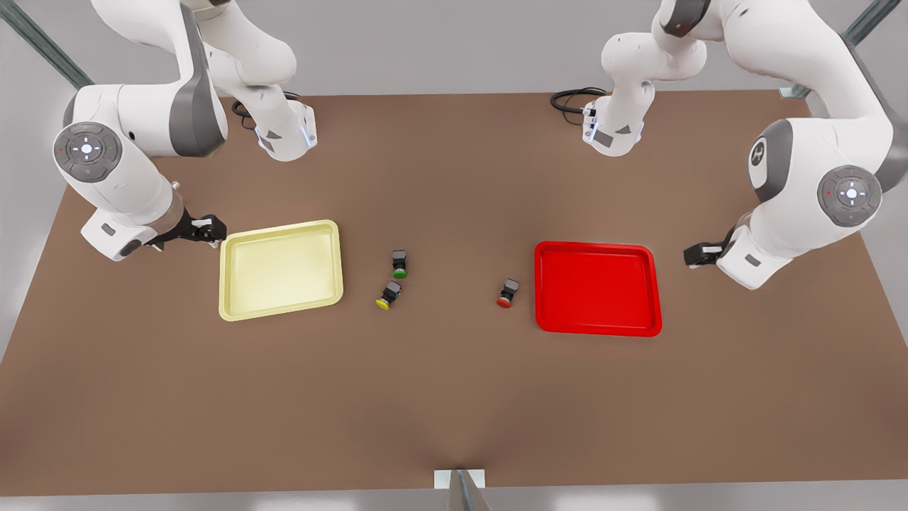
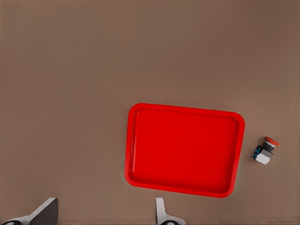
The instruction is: Place the switches on the corresponding trays according to their colors
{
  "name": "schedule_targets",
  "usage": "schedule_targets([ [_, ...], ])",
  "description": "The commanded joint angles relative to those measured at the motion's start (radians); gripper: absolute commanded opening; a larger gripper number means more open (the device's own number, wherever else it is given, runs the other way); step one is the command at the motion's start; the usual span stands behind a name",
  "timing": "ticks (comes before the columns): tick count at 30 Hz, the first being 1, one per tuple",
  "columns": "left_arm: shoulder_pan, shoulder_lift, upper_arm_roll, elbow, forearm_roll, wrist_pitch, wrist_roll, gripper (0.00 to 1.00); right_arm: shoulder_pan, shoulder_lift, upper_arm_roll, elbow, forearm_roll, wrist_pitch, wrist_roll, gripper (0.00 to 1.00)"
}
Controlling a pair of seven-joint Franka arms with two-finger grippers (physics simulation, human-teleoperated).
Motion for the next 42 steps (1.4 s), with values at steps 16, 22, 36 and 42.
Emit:
schedule_targets([
  [16, -0.129, 0.185, -0.11, 0.004, 0.002, 0.081, -0.147, 1.0, 0.318, 0.579, 0.06, -0.16, 0.229, 0.698, 0.966, 1.0],
  [22, -0.202, 0.235, -0.11, 0.008, 0.003, 0.164, -0.25, 1.0, 0.33, 0.568, 0.06, -0.228, 0.224, 0.742, 0.913, 1.0],
  [36, -0.363, 0.375, -0.128, -0.025, 0.008, 0.387, -0.4, 1.0, 0.35, 0.575, 0.06, -0.262, 0.229, 0.799, 0.914, 0.54],
  [42, -0.412, 0.386, -0.148, -0.173, 0.072, 0.549, -0.287, 0.99, 0.35, 0.575, 0.06, -0.261, 0.229, 0.799, 0.911, 0.54],
])
